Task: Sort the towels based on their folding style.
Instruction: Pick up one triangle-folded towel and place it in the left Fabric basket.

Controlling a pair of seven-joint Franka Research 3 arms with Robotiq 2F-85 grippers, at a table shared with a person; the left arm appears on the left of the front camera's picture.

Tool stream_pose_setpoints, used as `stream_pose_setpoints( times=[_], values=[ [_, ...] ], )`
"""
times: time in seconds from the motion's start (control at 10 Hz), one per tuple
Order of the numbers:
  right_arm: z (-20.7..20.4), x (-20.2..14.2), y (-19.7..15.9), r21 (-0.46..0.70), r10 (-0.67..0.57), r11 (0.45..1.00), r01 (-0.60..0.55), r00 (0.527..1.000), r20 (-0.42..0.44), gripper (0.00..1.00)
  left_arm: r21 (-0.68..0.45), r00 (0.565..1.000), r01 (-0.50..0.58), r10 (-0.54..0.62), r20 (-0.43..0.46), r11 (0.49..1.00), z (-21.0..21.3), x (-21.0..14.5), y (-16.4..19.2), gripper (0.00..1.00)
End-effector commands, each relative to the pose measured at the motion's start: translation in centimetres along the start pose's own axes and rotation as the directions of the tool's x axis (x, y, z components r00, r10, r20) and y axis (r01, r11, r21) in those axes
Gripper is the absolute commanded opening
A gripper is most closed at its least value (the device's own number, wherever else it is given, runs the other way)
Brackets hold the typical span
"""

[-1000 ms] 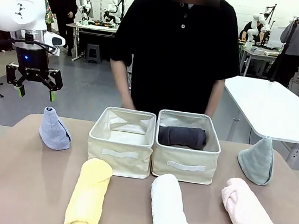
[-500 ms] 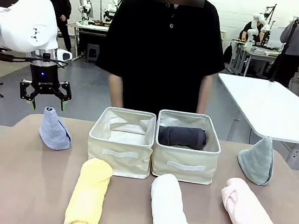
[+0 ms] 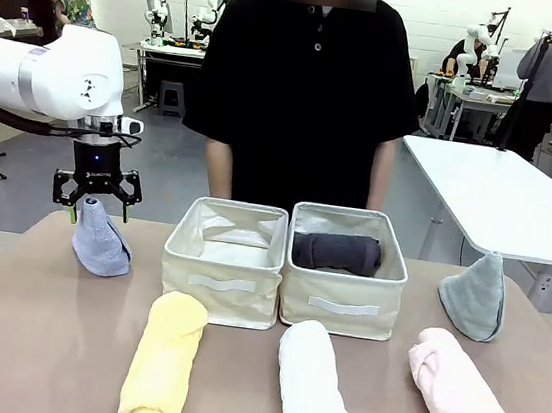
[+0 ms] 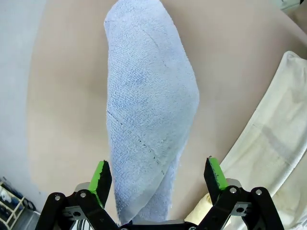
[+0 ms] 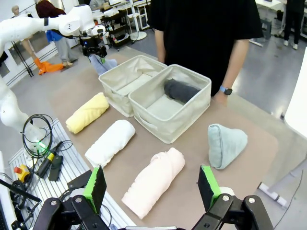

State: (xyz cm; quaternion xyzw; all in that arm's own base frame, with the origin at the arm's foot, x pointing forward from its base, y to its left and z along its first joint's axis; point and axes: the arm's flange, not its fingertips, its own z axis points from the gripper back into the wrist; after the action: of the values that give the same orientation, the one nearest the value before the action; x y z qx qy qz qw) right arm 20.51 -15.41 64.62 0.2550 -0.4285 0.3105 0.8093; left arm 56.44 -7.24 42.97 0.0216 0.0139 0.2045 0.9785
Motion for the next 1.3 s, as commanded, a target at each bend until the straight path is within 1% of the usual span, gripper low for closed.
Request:
stream_pose_setpoints(
  times=[0.0, 0.1, 0.2, 0.3, 0.4, 0.6, 0.7, 0.8, 0.9, 1.2],
  values=[
    [-0.16, 0.15, -0.04, 0.015, 0.006, 1.000, -0.007, 1.000, 0.009, 1.00, 0.021, 0.999, -0.038, 0.038, -0.003, 0.999, 1.04, 0.39, -0.51, 1.00],
    [-0.16, 0.15, -0.04, 0.015, 0.006, 1.000, -0.007, 1.000, 0.009, 1.00, 0.021, 0.999, -0.027, 0.026, 0.019, 0.999, 1.00, 0.24, -0.50, 0.86],
    [-0.16, 0.15, -0.04, 0.015, 0.006, 1.000, -0.007, 1.000, 0.009, 1.00, 0.023, 1.000, -0.019, 0.019, 0.021, 1.000, 1.00, 0.11, -0.56, 0.47],
    [-0.16, 0.15, -0.04, 0.015, 0.006, 1.000, -0.007, 1.000, 0.009, 1.00, 0.028, 1.000, -0.017, 0.017, 0.018, 0.999, 1.00, 0.14, -0.56, 0.32],
    [-0.16, 0.15, -0.04, 0.015, 0.006, 1.000, -0.007, 1.000, 0.009, 1.00, 0.029, 1.000, -0.019, 0.018, 0.012, 0.999, 0.99, 0.18, -0.56, 0.00],
    [-0.16, 0.15, -0.04, 0.015, 0.006, 1.000, -0.007, 1.000, 0.009, 1.00, 0.037, 1.000, -0.017, 0.017, -0.009, 0.999, 0.88, 0.25, -0.60, 0.00],
    [-0.16, 0.15, -0.04, 0.015, 0.006, 1.000, -0.007, 1.000, 0.009, 1.00, 0.039, 1.000, -0.016, 0.017, -0.014, 0.999, 0.83, 0.29, -0.61, 0.11],
    [-0.16, 0.15, -0.04, 0.015, 0.006, 1.000, -0.007, 1.000, 0.009, 1.00, 0.041, 1.000, -0.016, 0.017, -0.018, 0.999, 0.82, 0.35, -0.61, 0.01],
    [-0.16, 0.15, -0.04, 0.015, 0.006, 1.000, -0.007, 1.000, 0.009, 1.00, 0.042, 1.000, -0.011, 0.011, -0.017, 0.999, 0.84, 0.34, -0.55, 0.00],
    [-0.16, 0.15, -0.04, 0.015, 0.006, 1.000, -0.007, 1.000, 0.009, 1.00, 0.045, 1.000, 0.001, 0.000, -0.016, 0.999, 1.14, 0.34, -0.33, 0.00]
  ],
)
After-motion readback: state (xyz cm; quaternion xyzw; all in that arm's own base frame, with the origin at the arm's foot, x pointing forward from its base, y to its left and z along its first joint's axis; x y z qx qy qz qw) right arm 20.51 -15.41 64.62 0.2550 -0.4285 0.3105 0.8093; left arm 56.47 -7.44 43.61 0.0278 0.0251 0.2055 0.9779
